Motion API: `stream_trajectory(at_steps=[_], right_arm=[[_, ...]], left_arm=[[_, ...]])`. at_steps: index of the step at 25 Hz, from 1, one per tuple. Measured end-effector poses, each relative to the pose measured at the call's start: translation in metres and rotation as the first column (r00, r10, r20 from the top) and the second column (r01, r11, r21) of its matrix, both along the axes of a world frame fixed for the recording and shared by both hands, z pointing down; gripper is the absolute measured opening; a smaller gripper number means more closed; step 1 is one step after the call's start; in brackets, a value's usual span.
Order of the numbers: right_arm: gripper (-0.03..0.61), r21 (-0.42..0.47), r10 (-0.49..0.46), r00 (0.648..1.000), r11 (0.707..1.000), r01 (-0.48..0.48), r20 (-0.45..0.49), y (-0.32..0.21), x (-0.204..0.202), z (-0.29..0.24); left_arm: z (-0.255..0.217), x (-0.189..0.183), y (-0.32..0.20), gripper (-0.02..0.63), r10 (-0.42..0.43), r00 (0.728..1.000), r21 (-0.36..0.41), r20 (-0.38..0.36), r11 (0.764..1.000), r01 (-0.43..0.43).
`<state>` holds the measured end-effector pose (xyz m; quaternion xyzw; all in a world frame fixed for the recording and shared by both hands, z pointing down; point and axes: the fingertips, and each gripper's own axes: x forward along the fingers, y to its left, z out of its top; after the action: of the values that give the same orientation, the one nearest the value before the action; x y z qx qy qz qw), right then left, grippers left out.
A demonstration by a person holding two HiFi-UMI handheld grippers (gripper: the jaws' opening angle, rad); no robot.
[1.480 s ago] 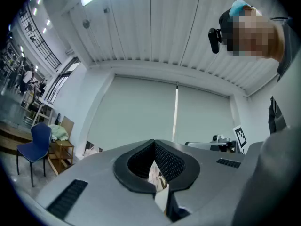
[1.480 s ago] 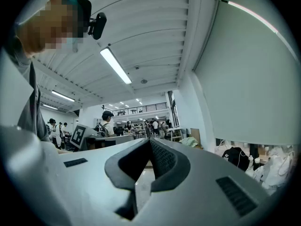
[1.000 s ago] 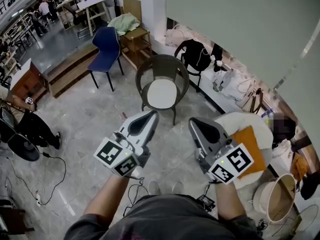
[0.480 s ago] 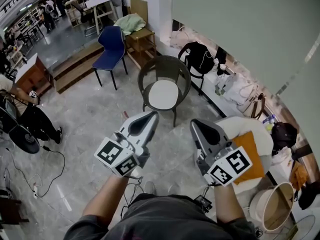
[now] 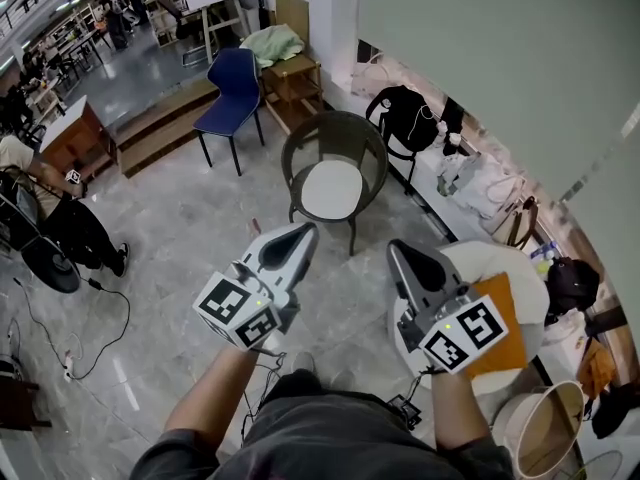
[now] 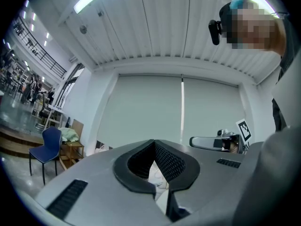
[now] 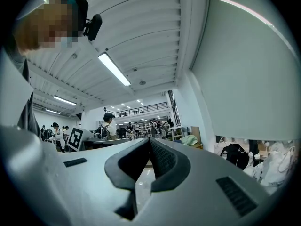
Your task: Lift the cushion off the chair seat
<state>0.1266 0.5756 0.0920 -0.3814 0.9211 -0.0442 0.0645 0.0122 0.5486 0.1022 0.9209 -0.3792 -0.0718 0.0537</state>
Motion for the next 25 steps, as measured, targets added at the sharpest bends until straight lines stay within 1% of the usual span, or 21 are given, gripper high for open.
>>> stream_trajectory(at_steps=[5, 10, 15, 25], right_arm=[[0.008, -0.015, 0.000, 1.000, 1.000, 0.000, -0.012, -0.025, -0.003, 0.006], [0.008, -0.024, 0.011, 1.000, 1.000, -0.012, -0.016, -0.063, -0.009, 0.012], [0.008, -0.033, 0.025, 1.000, 0.999, -0.026, -0.018, -0.118, -0.025, 0.019], [0.008, -0.067, 0.062, 0.998, 0.996, -0.064, -0.032, -0.238, -0.073, 0.034]], left_arm=[[0.004, -0.006, -0.027, 0.009, -0.008, 1.000, -0.008, -0.010, 1.000, 0.008], [0.010, -0.013, -0.066, 0.009, 0.003, 1.000, -0.014, -0.010, 1.000, -0.003], [0.016, -0.030, -0.123, 0.009, 0.017, 1.000, -0.019, -0.012, 1.000, -0.017], [0.033, -0.081, -0.244, 0.009, 0.037, 0.999, -0.055, -0.026, 0.998, -0.038]])
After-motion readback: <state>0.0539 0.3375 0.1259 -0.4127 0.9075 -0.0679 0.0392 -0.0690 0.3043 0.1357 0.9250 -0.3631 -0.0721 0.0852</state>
